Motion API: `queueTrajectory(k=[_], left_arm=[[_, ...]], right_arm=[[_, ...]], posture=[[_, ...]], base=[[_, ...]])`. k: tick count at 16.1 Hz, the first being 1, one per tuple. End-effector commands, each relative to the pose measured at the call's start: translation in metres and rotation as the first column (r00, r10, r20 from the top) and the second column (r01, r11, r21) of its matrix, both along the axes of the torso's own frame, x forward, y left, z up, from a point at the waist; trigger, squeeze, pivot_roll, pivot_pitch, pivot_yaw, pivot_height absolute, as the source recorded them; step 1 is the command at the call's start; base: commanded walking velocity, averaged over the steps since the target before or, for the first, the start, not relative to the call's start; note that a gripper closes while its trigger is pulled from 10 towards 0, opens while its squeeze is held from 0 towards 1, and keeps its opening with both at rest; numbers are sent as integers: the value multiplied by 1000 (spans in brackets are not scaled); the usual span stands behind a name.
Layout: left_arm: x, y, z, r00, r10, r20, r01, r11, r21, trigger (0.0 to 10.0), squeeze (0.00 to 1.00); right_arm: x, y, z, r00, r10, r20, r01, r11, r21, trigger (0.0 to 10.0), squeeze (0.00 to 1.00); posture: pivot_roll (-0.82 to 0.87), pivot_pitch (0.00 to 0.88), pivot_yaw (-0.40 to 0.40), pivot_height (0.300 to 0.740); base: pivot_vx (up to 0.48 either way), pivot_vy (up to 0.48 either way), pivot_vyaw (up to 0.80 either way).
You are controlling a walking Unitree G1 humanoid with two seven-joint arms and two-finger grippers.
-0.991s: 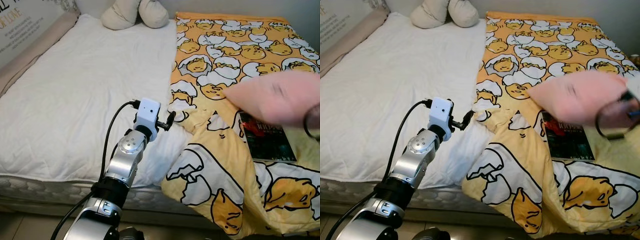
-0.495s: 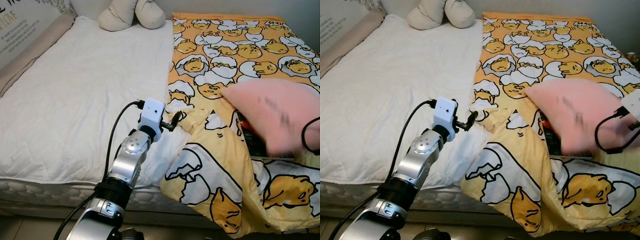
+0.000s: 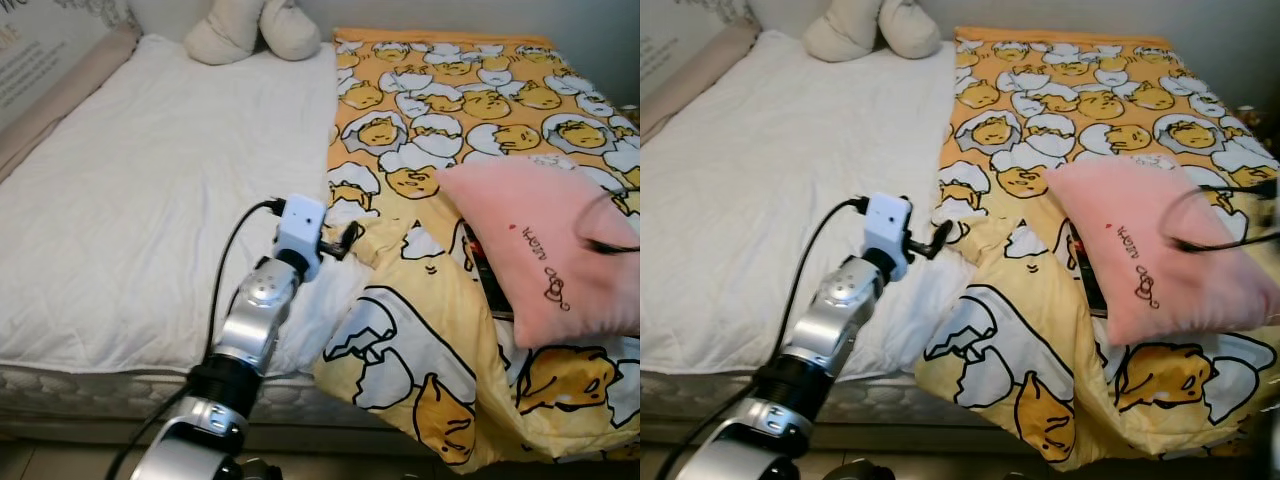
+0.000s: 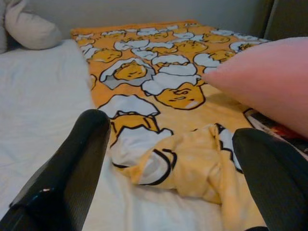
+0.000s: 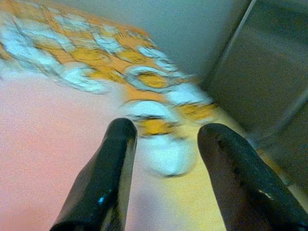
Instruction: Clean up the room
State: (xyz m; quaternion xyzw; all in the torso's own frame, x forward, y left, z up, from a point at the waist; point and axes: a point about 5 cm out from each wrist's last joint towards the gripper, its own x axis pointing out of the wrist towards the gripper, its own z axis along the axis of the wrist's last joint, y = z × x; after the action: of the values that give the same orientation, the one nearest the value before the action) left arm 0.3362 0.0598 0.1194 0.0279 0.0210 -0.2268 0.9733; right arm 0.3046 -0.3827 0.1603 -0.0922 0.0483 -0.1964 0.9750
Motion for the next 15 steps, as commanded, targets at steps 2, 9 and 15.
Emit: queueTrajectory(k=[2,9,15], left_arm=[[0,6,0,1000,25,2,-25,1000,-1,10000,0],[-7,45,3,973,218,70,-212,973,-94,10000,0],[-9,45,-3,972,226,56,-223,973,-60,10000,0]], right_arm=[[-10,11,-17,991,-48,128,27,986,162,10000,1000],[-80,115,-65,971,-39,237,3,989,150,10000,1000],[-65,152,-56,970,120,212,-157,973,170,10000,0]], posture=[[-87,0,1,731],[-73,0,-65,731],[-76,0,-31,731]], base=[[0,0,0],[0,0,0],[0,-156,0]])
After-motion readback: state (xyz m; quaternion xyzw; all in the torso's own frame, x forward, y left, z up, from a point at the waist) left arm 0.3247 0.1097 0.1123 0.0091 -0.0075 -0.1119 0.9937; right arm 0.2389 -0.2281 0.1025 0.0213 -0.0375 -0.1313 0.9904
